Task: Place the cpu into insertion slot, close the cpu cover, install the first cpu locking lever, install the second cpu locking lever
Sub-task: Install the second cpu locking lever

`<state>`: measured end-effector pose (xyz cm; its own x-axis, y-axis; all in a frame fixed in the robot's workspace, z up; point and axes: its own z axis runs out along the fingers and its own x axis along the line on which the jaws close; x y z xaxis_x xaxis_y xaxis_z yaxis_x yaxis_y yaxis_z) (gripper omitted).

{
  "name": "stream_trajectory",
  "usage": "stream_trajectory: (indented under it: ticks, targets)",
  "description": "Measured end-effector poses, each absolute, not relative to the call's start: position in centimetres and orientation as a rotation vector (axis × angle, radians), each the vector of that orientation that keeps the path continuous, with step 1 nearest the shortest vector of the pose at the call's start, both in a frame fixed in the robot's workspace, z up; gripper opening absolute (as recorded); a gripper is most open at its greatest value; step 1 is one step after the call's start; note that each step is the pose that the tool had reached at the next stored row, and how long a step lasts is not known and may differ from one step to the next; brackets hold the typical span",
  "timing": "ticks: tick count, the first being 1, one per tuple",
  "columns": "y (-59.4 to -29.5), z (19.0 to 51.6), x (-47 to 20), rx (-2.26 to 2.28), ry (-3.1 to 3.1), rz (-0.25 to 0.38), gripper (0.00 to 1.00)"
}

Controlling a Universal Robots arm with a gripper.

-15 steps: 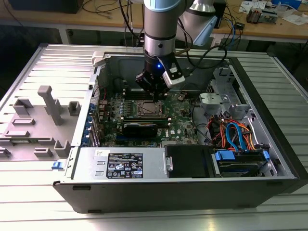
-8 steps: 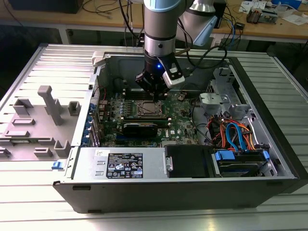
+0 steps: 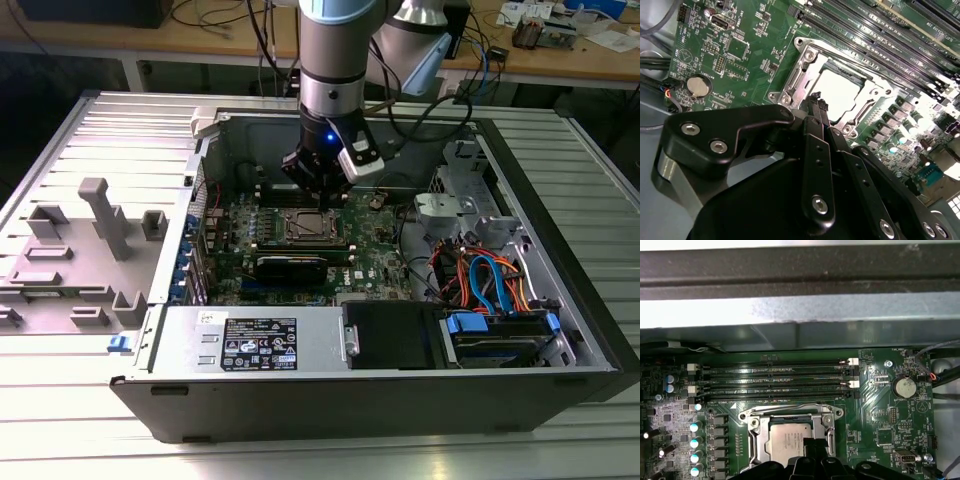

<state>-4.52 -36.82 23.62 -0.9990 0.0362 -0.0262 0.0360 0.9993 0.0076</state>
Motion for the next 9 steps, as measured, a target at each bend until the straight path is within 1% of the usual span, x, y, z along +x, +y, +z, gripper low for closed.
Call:
stream_trajectory:
  ticks: [9]
  targets:
    - [-36.87,24.21,-4.57,0.018,3.115,-0.001,0.11]
